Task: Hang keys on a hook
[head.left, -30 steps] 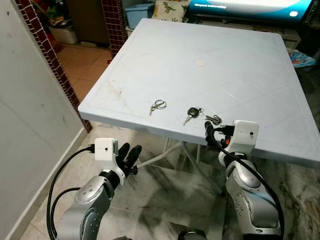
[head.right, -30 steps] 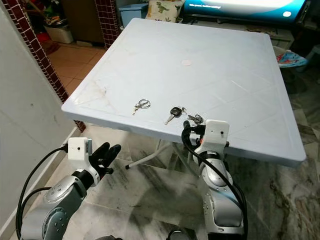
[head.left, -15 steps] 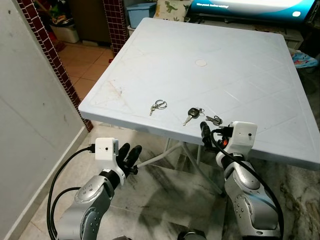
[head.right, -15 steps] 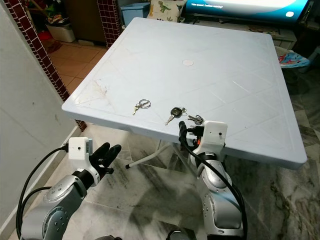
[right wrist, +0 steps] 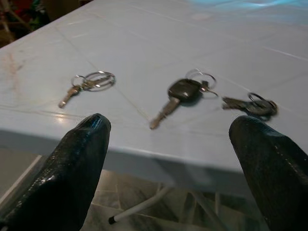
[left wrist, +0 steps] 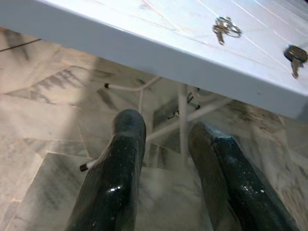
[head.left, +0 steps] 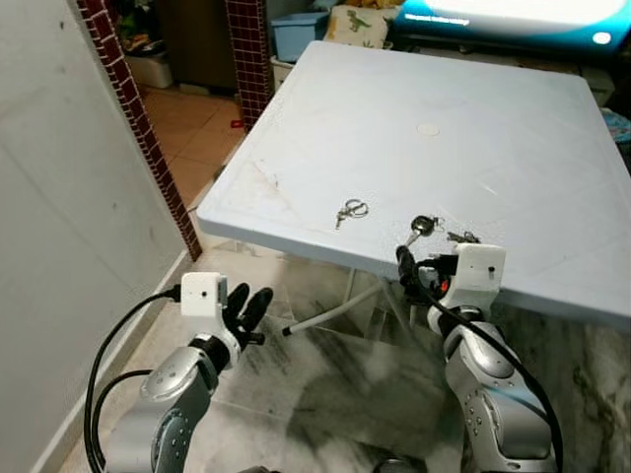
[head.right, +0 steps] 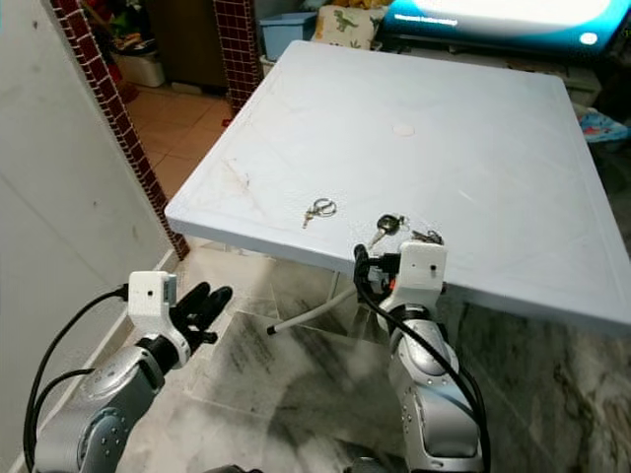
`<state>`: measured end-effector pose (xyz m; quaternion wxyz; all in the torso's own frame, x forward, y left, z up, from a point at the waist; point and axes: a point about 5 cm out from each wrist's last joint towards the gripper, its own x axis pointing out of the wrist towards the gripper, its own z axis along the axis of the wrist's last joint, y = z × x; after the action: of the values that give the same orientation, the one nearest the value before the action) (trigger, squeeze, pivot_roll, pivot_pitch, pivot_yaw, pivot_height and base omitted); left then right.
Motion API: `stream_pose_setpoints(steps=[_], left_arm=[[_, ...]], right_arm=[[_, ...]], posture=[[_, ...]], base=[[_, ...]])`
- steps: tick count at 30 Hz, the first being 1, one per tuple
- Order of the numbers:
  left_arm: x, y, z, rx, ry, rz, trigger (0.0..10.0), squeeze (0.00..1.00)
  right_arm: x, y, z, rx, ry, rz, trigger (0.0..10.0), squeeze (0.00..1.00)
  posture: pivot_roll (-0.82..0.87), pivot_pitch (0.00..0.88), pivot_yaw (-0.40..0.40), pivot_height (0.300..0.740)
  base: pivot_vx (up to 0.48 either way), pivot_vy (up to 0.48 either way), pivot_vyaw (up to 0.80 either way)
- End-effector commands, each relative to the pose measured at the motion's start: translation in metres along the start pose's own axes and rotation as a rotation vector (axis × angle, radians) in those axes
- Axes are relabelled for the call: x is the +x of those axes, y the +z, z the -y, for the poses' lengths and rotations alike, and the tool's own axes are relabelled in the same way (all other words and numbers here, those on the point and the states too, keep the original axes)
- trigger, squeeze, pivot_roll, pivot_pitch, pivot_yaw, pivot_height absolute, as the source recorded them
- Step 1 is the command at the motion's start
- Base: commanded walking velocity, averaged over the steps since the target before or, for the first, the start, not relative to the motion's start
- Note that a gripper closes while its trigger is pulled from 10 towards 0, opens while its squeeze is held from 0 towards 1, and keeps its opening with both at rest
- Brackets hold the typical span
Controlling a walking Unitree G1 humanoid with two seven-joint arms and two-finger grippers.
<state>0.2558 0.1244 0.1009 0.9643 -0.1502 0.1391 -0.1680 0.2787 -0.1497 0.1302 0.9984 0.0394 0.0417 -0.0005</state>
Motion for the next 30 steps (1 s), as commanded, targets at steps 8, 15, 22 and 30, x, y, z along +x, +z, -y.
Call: stream_pose_setpoints(steps=[8, 15, 22, 30], left_arm=[[-0.002, -0.002, -0.002, 0.01, -0.003, -0.013, 10.0, 0.0], [0.0, 0.0, 0.004, 0.004, -0.036, 0.005, 10.0, 0.0], [-0.001, -0.001, 0.005, -0.006, -0.04, 0.006, 10.0, 0.0], [-0.001, -0.001, 0.006, -0.007, -0.051, 0.006, 10.0, 0.0]], right_arm=[[-0.001, 0.009, -0.006, -0.038, 0.015, 0.056, 10.0, 0.0], [-0.003, 0.01, 0.004, -0.117, 0.002, 0.028, 10.0, 0.0], [-0.005, 0.011, 0.004, -0.097, -0.009, 0.037, 10.0, 0.0], [-0.005, 0.011, 0.003, -0.102, -0.007, 0.034, 10.0, 0.0]], posture=[[-0.06, 0.124, 0.028, 0.74], [-0.07, 0.12, 0.029, 0.74], [-0.07, 0.124, 0.029, 0.74], [-0.07, 0.125, 0.029, 0.74]], base=[[0.0, 0.216, 0.0], [0.0, 0.0, 0.0], [0.0, 0.0, -0.22], [0.0, 0.0, -0.78]])
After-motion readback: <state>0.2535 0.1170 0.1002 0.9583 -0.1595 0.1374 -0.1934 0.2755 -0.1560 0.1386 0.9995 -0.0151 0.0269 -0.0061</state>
